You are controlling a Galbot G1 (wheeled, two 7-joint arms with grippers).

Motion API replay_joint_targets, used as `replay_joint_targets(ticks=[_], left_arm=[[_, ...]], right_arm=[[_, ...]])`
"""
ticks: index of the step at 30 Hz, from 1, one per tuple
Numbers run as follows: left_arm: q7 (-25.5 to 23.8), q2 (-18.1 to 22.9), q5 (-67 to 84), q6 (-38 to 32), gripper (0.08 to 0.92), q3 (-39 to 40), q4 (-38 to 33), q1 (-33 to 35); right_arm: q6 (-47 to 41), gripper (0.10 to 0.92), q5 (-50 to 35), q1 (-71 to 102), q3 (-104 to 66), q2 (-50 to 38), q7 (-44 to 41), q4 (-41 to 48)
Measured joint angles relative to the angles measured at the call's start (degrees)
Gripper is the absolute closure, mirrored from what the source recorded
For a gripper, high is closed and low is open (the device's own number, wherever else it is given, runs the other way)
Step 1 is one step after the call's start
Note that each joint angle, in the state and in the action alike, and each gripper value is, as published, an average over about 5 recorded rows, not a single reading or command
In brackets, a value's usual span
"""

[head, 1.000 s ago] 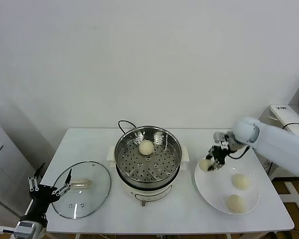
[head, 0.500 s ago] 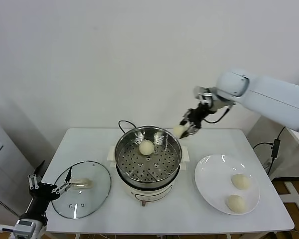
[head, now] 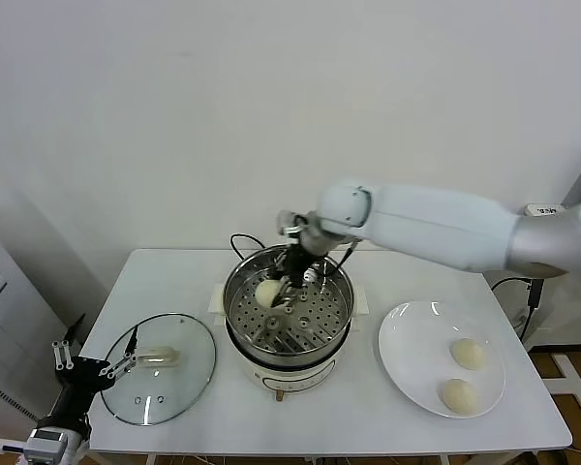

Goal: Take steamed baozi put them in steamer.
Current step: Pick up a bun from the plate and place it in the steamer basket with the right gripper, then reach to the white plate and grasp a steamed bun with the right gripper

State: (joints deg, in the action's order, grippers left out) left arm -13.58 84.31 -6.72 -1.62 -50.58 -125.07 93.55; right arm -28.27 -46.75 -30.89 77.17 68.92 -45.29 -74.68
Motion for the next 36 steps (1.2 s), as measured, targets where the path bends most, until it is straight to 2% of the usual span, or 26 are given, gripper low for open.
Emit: replay_joint_targets(ticks=[5, 8, 16, 19, 25, 36], left_arm=[[0.0, 0.13, 0.09, 0.0, 0.177, -0.26, 0.03, 0.02], [0.0, 0.14, 0.08, 0.03, 0.177, -0.19, 0.03, -0.09], [0.0, -0.02, -0.34, 0.13, 0.177, 0.28, 0.21, -0.5], [0.01, -0.19, -0.4, 0.22, 0.177, 0.41, 0.31, -0.73], [0.04, -0.55, -0.4, 0.33, 0.177, 0.49, 0.17, -0.83], [0.45, -1.19, -0.66, 1.0, 0.177, 1.28, -0.11, -1.62]], right_arm=[[-1.06, 0.511, 0.27, 1.99, -0.26, 2.19, 2.01, 1.84], [-1.47, 0.467, 0.34, 2.93, -0.27, 2.91, 2.79, 2.49], [-1.95, 0.264, 0.92, 3.64, -0.79, 3.24, 3.74, 2.56], [-1.92, 0.215, 1.83, 3.2, -1.08, 2.7, 3.39, 2.18], [-1.18, 0.203, 4.21, 0.21, -2.25, -0.65, -0.69, 1.75], [6.34, 0.203, 13.89, -7.71, -2.17, -14.36, -17.76, 4.11]])
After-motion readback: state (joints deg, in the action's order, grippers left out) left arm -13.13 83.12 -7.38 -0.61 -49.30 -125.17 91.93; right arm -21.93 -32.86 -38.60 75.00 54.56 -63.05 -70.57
